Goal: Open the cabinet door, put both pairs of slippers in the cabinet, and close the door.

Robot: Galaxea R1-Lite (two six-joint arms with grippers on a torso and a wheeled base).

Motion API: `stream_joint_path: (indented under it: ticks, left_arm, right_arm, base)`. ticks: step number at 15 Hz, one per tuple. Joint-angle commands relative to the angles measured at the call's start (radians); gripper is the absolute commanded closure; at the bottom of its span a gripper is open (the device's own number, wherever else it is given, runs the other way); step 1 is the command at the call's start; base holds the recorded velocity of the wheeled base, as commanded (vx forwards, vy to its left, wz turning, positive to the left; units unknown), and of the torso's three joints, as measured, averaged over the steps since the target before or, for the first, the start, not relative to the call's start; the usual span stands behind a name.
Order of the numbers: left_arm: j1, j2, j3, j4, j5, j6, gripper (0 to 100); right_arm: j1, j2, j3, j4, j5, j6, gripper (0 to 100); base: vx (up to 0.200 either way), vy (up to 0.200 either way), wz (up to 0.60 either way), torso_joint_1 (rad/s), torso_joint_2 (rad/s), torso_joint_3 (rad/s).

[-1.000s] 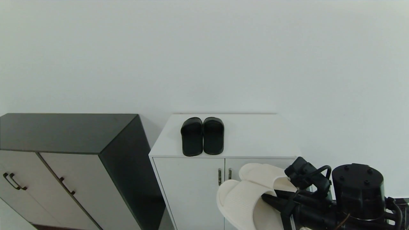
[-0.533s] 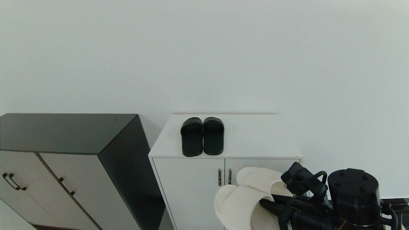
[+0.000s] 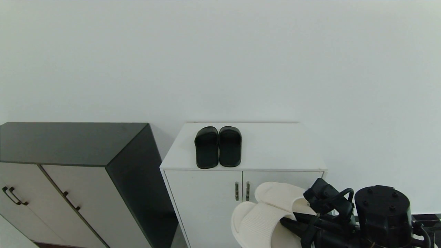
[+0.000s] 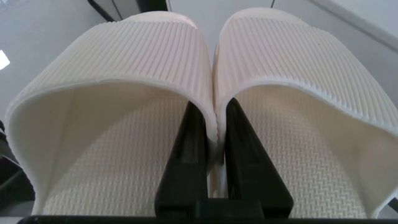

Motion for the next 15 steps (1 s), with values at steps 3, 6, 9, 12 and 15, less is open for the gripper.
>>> stream_joint_path:
  ticks: [3, 6, 9, 12, 15]
  left_arm:
    - [0.0, -0.001, 0.0, 0.001, -0.002, -0.001, 0]
    - [0.0, -0.001, 0.0, 0.001, 0.001, -0.003, 0]
    - [0.0, -0.001, 0.0, 0.001, -0.002, 0.005, 0]
    - [0.0, -0.001, 0.0, 0.001, -0.004, 0.008, 0]
    - [0.0, -0.001, 0.0, 0.002, -0.001, 0.046, 0]
  right_arm:
    - [0.022, 0.005, 0.003, -0.009, 0.0, 0.0, 100]
    - [0.026, 0.007, 0.01, -0.009, 0.0, 0.0, 100]
    - [0.028, 0.008, 0.01, -0.009, 0.0, 0.0, 100]
    - [0.032, 0.01, 0.01, -0.009, 0.0, 0.0, 100]
    - [0.034, 0.022, 0.01, -0.011, 0.0, 0.0, 100]
  base:
    - [0.0, 0.0, 0.0, -0.141, 0.32, 0.17]
    - [0.0, 0.0, 0.0, -0.159, 0.35, 0.191]
    - [0.0, 0.0, 0.0, -0.16, 0.37, 0.194]
    - [0.0, 0.0, 0.0, -0.17, 0.38, 0.207]
    - [0.0, 0.0, 0.0, -0.199, 0.47, 0.263]
